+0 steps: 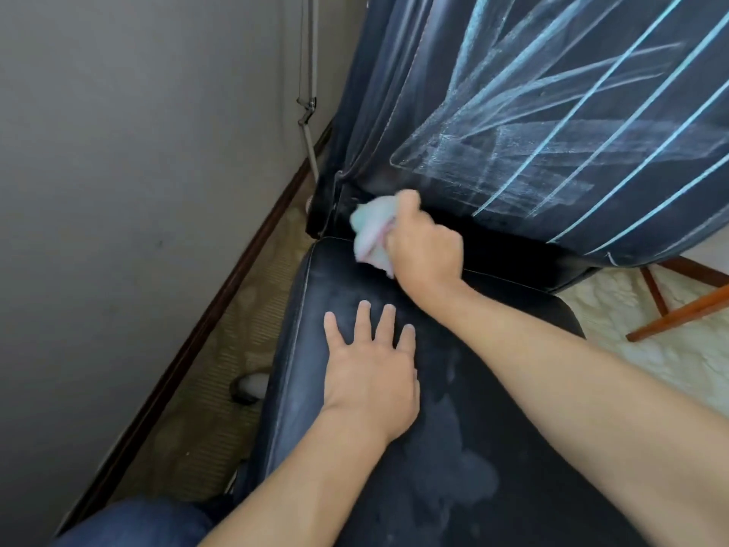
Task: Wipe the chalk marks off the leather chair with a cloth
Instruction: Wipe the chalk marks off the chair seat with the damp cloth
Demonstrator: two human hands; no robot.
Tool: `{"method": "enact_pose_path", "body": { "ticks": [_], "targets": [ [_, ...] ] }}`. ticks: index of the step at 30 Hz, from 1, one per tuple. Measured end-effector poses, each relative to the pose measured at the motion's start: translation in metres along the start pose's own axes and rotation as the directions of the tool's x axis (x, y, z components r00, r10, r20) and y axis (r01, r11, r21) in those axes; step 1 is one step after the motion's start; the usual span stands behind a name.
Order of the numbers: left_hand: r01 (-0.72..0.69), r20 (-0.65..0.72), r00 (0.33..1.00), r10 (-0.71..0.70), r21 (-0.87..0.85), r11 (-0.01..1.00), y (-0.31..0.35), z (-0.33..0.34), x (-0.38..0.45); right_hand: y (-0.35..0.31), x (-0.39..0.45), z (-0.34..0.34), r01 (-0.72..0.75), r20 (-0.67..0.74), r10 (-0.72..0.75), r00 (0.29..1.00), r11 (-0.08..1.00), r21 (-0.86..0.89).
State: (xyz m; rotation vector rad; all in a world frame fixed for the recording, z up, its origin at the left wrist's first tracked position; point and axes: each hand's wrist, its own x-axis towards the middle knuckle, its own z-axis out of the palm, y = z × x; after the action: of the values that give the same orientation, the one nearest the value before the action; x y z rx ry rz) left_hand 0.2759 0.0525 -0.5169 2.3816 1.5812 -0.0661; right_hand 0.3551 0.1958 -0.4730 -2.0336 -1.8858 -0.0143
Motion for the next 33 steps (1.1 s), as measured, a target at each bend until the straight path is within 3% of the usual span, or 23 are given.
{"method": "enact_pose_path", "body": {
  "ticks": [2,3,4,6,9,13,15,17,19,21,23,25,29,31,33],
  "targets": [
    [0.011,-0.001,1.000,-0.011,-0.017,1.000,-0.002,0.002,0.005,0.052,-0.009,0.000,-0.254,-0.115,0.283,0.952,0.943,0.214],
    [0.002,-0.010,1.000,-0.002,-0.022,1.000,-0.001,0.004,0.005,0.065,-0.009,-0.004,-0.425,-0.136,0.477,0.869,0.858,0.289],
    [-0.002,-0.009,1.000,0.002,-0.024,1.000,-0.001,0.003,0.005,0.071,-0.012,-0.008,-0.579,-0.069,0.628,0.775,0.749,0.322],
    [-0.004,0.001,1.000,0.004,-0.024,1.000,0.001,0.002,0.006,0.070,-0.011,-0.009,-0.704,0.052,0.760,0.648,0.571,0.422],
    [0.014,0.003,1.000,-0.013,-0.039,0.999,0.001,0.002,0.007,0.040,-0.007,0.001,-0.686,0.202,0.739,0.642,0.438,0.581],
    [0.035,-0.018,0.999,-0.035,-0.015,0.999,0.000,-0.001,0.005,-0.052,-0.007,0.022,-0.516,0.318,0.524,0.790,0.287,0.807],
    [0.043,0.053,0.998,-0.042,-0.013,0.999,-0.005,0.016,0.012,-0.093,-0.012,0.028,-0.519,0.395,0.369,0.841,0.349,0.780],
    [0.078,0.101,0.992,-0.076,-0.015,0.997,-0.013,0.038,0.024,-0.115,-0.010,0.037,-0.460,0.445,0.162,0.881,0.516,0.723],
    [0.058,0.018,0.998,-0.058,0.011,0.998,-0.015,0.050,0.027,-0.123,0.000,0.039,-0.386,0.424,0.097,0.901,0.626,0.678],
    [0.035,0.020,0.999,-0.035,0.000,0.999,-0.012,0.035,0.020,-0.118,0.011,0.039,-0.378,0.376,0.152,0.914,0.652,0.657],
    [-0.005,0.008,1.000,0.005,-0.003,1.000,-0.004,0.013,0.010,-0.100,0.012,0.038,-0.448,0.347,0.284,0.894,0.592,0.670],
    [0.003,-0.059,0.998,-0.005,-0.026,1.000,-0.001,-0.002,0.005,-0.067,0.011,0.037,-0.541,0.331,0.455,0.827,0.479,0.692],
    [0.019,-0.049,0.999,-0.021,-0.035,0.999,-0.006,0.007,0.007,0.032,0.020,0.016,-0.625,0.270,0.733,0.625,0.263,0.735],
    [0.019,-0.059,0.998,-0.020,-0.015,1.000,-0.004,0.008,0.006,0.088,0.021,-0.003,-0.648,0.275,0.767,0.579,0.228,0.727],
    [0.035,-0.069,0.997,-0.036,-0.013,0.999,0.001,0.014,0.005,0.134,0.015,-0.020,-0.670,0.228,0.804,0.550,0.261,0.695]
  ]
}}
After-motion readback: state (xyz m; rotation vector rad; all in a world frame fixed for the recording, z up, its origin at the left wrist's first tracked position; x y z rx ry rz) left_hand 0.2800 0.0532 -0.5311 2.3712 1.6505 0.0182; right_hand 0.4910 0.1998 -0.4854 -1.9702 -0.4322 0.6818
